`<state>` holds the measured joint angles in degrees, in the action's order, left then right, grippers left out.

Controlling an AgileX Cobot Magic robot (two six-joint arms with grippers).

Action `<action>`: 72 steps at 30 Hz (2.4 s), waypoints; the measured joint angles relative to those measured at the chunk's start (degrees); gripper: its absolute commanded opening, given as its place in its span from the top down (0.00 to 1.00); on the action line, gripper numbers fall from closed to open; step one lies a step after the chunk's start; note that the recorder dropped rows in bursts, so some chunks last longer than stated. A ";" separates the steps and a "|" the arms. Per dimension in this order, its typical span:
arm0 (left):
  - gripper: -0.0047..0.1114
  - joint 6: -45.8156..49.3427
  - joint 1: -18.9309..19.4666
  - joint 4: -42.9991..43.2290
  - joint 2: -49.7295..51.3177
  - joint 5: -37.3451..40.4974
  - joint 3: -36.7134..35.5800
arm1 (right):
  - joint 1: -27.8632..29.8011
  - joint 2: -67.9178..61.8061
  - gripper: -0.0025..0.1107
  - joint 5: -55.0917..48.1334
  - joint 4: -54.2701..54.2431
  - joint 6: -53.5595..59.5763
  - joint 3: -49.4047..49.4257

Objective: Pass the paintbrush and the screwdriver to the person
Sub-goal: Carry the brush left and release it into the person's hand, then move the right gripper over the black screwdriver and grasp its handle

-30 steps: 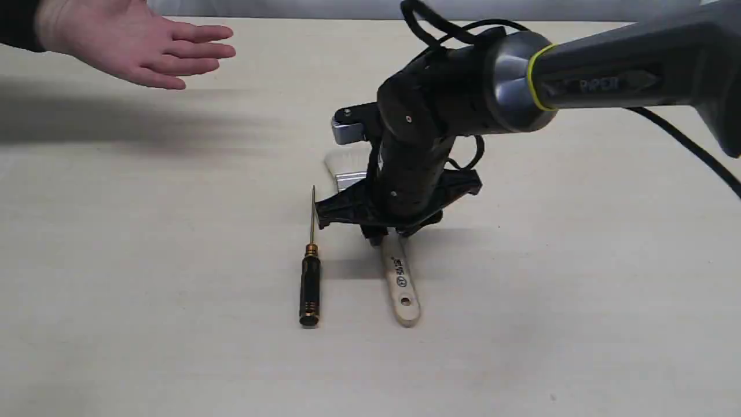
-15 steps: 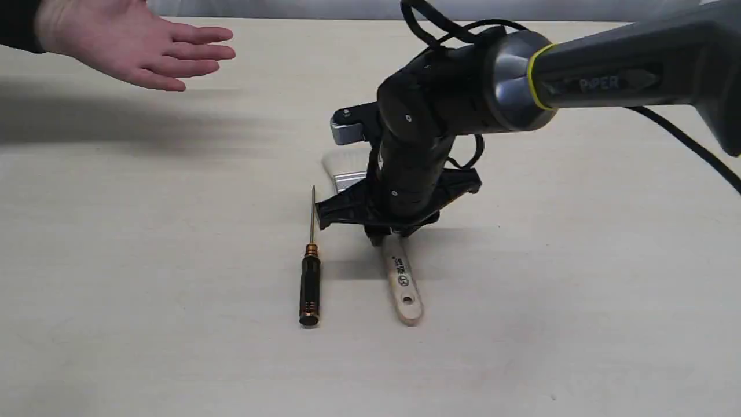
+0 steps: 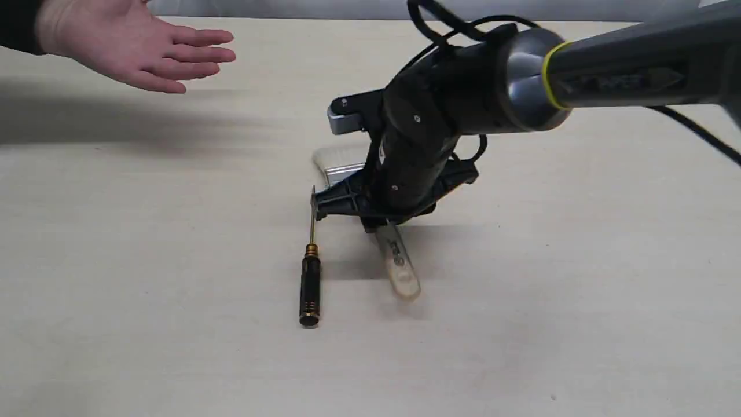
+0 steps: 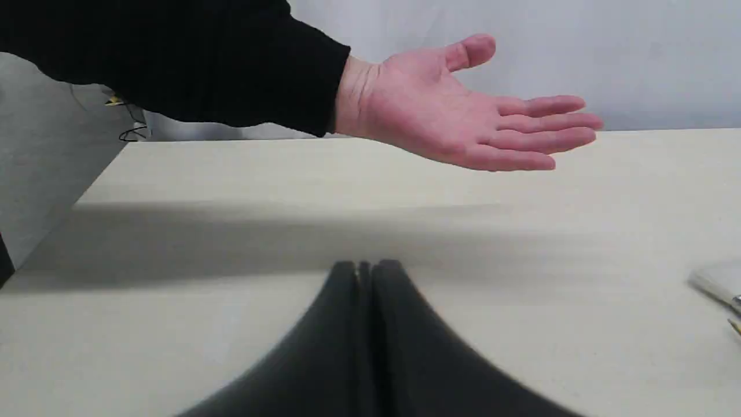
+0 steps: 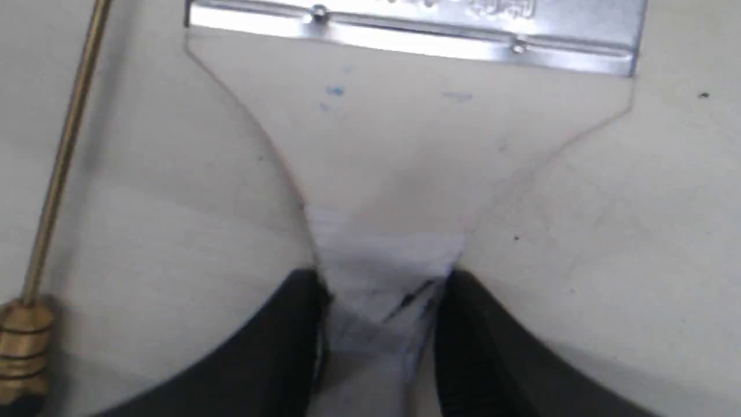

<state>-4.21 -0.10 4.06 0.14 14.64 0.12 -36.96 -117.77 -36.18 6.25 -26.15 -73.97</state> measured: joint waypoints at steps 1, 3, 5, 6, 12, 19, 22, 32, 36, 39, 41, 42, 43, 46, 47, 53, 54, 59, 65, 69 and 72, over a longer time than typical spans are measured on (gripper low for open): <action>0.96 0.00 0.00 0.00 0.00 0.00 0.00 | 0.00 1.37 0.94 0.00 0.00 0.29 0.00; 0.96 0.00 0.00 0.00 0.00 0.00 0.00 | 0.00 4.71 0.94 0.57 -0.48 0.90 0.00; 0.96 0.00 0.00 0.00 0.00 0.00 0.00 | 0.00 8.21 0.94 1.66 -2.04 2.63 0.00; 0.96 0.00 0.00 0.00 0.00 0.00 0.00 | 0.00 9.52 0.94 2.16 -3.09 3.77 0.00; 0.96 0.00 0.00 0.00 0.00 0.00 0.00 | 0.00 16.46 0.94 7.15 -16.24 15.39 0.00; 0.96 0.00 0.00 0.00 0.00 0.00 0.00 | -4.47 17.41 0.94 19.30 -28.65 32.01 0.00; 0.96 0.00 0.00 0.00 0.00 0.00 0.00 | -6.29 16.08 0.94 22.33 -29.37 34.16 -1.15; 0.96 0.00 0.00 0.00 0.00 0.00 0.00 | -6.86 6.73 0.91 18.96 -29.77 35.70 -11.63; 0.96 0.00 0.00 0.00 0.00 0.00 0.00 | -7.08 4.10 0.78 16.72 -29.77 35.92 -13.29; 0.96 0.00 0.00 0.00 0.00 0.00 0.00 | -7.08 3.36 0.68 14.96 -29.77 35.92 -13.48; 0.96 0.00 0.00 0.00 0.00 0.00 0.00 | -7.08 3.24 0.63 13.88 -29.93 35.80 -13.57; 0.96 0.00 0.00 0.00 0.00 0.00 0.00 | -7.08 3.24 0.62 13.36 -30.26 35.80 -13.57; 0.96 0.00 0.00 0.00 0.00 0.00 0.00 | -7.08 3.24 0.62 12.87 -30.51 35.71 -13.57; 0.96 0.00 0.00 0.00 0.00 0.00 0.00 | -7.08 3.14 0.62 10.10 -30.65 35.58 -14.21; 0.96 0.00 0.00 0.00 0.00 0.00 0.00 | -7.08 3.15 0.62 8.19 -30.11 35.18 -14.86; 0.96 0.00 0.00 0.00 0.00 0.00 0.00 | -7.17 3.15 0.62 -3.85 -18.24 22.89 -20.23; 0.96 0.00 0.00 0.00 0.00 0.00 0.00 | -7.17 3.15 0.62 -6.11 -15.84 20.35 -20.88; 0.96 0.00 0.00 0.00 0.00 0.00 0.00 | -7.17 3.03 0.62 -18.78 -6.25 8.36 -22.03; 0.96 0.00 0.00 0.00 0.00 0.00 0.00 | -7.30 -0.01 0.62 -23.67 -7.07 5.34 -22.03; 0.96 0.00 0.00 0.00 0.00 0.00 0.00 | -8.22 -3.30 0.62 -23.82 -6.96 3.67 -22.03; 0.96 0.00 0.00 0.00 0.00 0.00 0.00 | -9.22 -5.87 0.62 -23.82 -7.06 3.16 -22.03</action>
<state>-4.21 -0.10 4.06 0.14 14.64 0.12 -46.18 -123.64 -60.00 -0.82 -22.99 -96.00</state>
